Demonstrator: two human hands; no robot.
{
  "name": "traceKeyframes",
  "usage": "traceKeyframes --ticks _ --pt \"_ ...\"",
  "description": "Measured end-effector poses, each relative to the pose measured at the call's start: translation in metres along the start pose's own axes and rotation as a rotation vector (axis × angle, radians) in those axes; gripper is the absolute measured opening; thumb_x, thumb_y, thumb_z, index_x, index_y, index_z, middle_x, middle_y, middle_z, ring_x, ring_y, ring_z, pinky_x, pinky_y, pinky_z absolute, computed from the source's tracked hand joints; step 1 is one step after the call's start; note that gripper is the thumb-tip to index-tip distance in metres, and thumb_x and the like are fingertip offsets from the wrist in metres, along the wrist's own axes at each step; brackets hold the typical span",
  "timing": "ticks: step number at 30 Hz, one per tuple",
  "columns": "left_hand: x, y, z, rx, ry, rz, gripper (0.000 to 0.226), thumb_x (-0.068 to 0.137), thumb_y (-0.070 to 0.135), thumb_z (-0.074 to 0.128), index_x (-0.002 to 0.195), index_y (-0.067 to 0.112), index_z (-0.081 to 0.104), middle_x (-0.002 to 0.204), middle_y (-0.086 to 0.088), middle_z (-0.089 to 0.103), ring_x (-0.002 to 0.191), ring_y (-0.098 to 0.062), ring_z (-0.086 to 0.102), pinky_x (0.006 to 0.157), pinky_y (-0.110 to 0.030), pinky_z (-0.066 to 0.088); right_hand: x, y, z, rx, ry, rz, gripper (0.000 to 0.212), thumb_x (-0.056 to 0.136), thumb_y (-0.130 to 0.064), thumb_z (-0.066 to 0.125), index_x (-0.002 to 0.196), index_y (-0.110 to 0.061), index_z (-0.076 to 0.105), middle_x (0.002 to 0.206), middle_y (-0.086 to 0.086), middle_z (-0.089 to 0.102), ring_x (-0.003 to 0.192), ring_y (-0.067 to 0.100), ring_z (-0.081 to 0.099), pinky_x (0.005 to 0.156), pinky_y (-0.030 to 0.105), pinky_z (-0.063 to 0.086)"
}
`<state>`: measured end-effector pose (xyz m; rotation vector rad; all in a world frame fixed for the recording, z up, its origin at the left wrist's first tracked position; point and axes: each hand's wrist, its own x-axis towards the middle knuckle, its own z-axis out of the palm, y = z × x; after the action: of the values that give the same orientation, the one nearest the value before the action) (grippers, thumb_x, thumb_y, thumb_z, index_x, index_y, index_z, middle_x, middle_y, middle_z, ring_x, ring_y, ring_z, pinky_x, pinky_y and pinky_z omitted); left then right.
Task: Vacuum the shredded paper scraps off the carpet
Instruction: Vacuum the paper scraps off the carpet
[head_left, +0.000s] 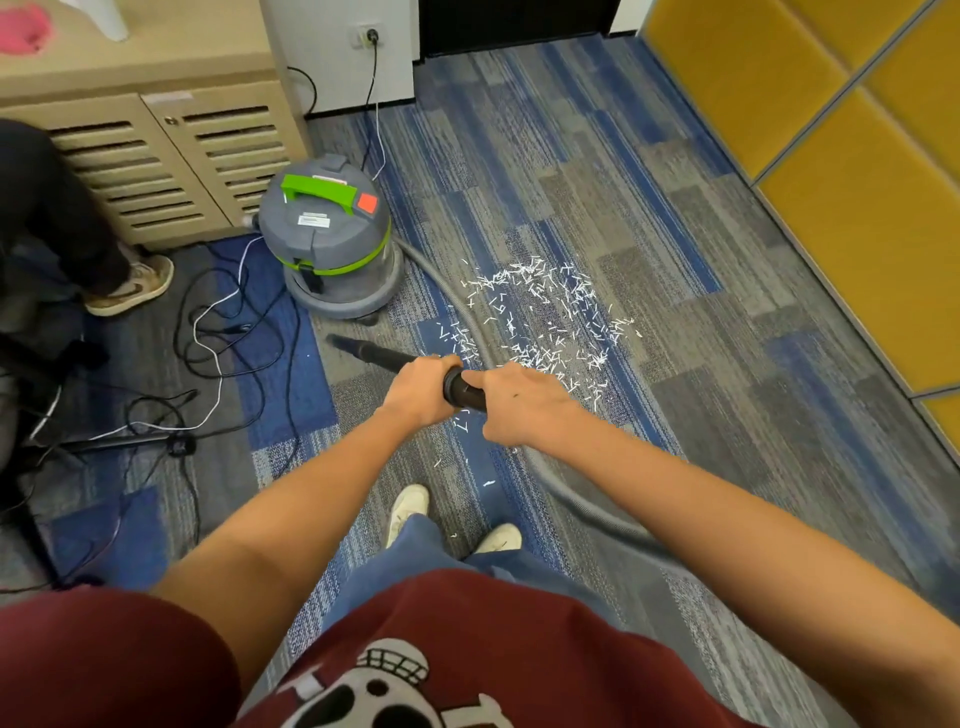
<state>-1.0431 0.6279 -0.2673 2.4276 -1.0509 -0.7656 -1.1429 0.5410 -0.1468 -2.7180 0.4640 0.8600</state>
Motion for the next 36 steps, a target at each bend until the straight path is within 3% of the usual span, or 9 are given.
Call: traceKeyframes --ticks 6,12,26,32,36 --pt "-0.002 0.003 -0.012 0.031 0.104 -0.056 0.035 0.073 0.023 0.071 0.105 0.014 0.060 0.093 -0.010 0.068 0.089 -0.031 0.063 0.075 -0.036 0.048 0.006 -0.001 -0.032 -0.165 0.024 -0.047 0.046 0.082 -0.017 0.056 0.128 -0.025 0.053 0.084 -0.002 0.052 0.073 0.021 0.053 0.064 0.031 0.043" --pt "0.000 0.000 -0.024 -0.002 0.148 -0.075 0.035 0.075 0.022 0.071 0.106 0.013 0.059 0.094 -0.013 0.068 0.091 -0.033 0.062 0.077 -0.038 0.048 0.012 -0.010 -0.045 -0.170 0.050 -0.057 0.044 0.081 -0.012 0.055 0.124 -0.023 0.054 0.084 0.000 0.051 0.074 0.022 0.054 0.067 0.031 0.047" --pt "0.003 -0.018 -0.034 -0.021 0.102 -0.063 0.041 0.070 0.020 0.073 0.109 0.015 0.061 0.093 -0.011 0.069 0.089 -0.031 0.063 0.077 -0.038 0.050 0.027 -0.027 -0.040 -0.112 0.010 -0.034 0.044 0.084 -0.012 0.056 0.126 -0.024 0.053 0.089 0.000 0.052 0.075 0.021 0.054 0.065 0.030 0.043" --pt "0.008 -0.015 -0.039 -0.015 0.099 -0.057 0.030 0.071 0.021 0.073 0.097 0.013 0.060 0.087 -0.010 0.068 0.084 -0.031 0.063 0.073 -0.037 0.051 0.028 -0.023 -0.053 -0.109 -0.023 -0.031 0.047 0.080 -0.010 0.058 0.123 -0.028 0.054 0.096 0.002 0.057 0.079 0.022 0.054 0.066 0.030 0.042" --pt "0.011 -0.010 -0.036 -0.002 0.079 -0.048 0.032 0.072 0.021 0.073 0.100 0.013 0.060 0.092 -0.010 0.068 0.088 -0.030 0.063 0.074 -0.037 0.049 0.027 -0.016 -0.050 -0.088 -0.022 -0.040 0.048 0.079 -0.009 0.056 0.124 -0.027 0.053 0.095 0.002 0.058 0.079 0.023 0.056 0.068 0.032 0.047"
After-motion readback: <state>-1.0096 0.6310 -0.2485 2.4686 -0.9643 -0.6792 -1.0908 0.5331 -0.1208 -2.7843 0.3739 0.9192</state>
